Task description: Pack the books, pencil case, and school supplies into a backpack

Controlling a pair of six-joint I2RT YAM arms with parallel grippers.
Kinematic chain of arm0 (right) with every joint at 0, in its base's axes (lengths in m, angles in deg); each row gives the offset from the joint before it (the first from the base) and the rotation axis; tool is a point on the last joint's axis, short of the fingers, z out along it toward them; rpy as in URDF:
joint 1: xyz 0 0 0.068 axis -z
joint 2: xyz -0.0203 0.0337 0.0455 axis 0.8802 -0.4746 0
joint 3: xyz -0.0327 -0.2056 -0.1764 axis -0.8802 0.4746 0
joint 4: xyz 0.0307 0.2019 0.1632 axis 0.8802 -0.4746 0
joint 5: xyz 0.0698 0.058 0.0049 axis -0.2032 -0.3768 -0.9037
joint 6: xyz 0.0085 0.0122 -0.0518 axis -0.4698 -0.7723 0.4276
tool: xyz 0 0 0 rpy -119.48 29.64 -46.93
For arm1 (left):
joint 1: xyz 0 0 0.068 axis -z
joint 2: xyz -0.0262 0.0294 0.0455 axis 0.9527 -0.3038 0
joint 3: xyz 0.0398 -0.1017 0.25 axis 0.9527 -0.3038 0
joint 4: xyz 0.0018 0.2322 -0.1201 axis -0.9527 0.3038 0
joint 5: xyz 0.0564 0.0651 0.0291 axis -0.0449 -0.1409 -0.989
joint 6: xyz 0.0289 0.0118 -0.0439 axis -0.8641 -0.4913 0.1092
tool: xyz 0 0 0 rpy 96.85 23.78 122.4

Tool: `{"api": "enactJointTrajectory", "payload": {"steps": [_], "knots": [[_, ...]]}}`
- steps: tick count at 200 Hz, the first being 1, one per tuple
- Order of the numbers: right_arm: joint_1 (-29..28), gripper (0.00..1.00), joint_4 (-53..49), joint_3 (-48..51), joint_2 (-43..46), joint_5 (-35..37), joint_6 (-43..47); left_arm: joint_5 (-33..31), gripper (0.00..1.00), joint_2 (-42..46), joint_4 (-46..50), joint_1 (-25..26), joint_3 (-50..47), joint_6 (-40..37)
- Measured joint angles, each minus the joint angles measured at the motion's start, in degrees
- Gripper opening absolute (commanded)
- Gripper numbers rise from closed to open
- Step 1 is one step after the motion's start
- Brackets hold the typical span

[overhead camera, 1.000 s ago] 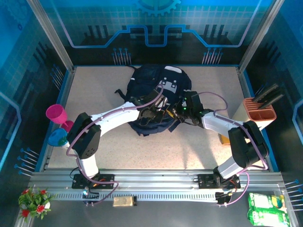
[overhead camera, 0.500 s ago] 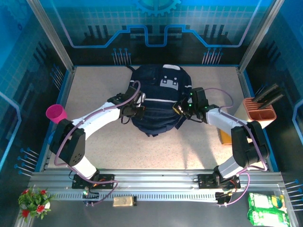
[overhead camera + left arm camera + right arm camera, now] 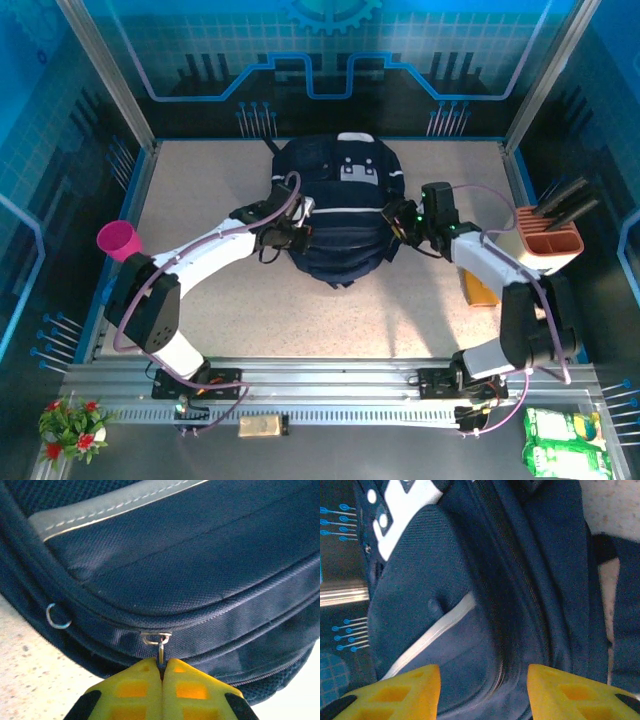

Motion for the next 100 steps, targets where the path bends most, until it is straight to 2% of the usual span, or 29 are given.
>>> {"api": "enactJointTrajectory", "payload": {"steps": [38, 78, 100], "knots": [[-2.6, 0.54, 0.7, 4.3, 6.4, 1.2, -5.9, 2.1, 0.00, -2.8, 0.0, 5.6, 4.2, 0.1], [-5.0, 0.53, 2.5, 5.4, 5.2, 0.5, -10.4, 3.9, 0.00, -5.4, 0.1, 8.1, 7.2, 0.1], [-5.6, 0.50, 3.5, 5.4, 3.2, 0.1, -11.3, 4.3, 0.00, -5.7, 0.4, 8.1, 7.5, 0.1]]}}
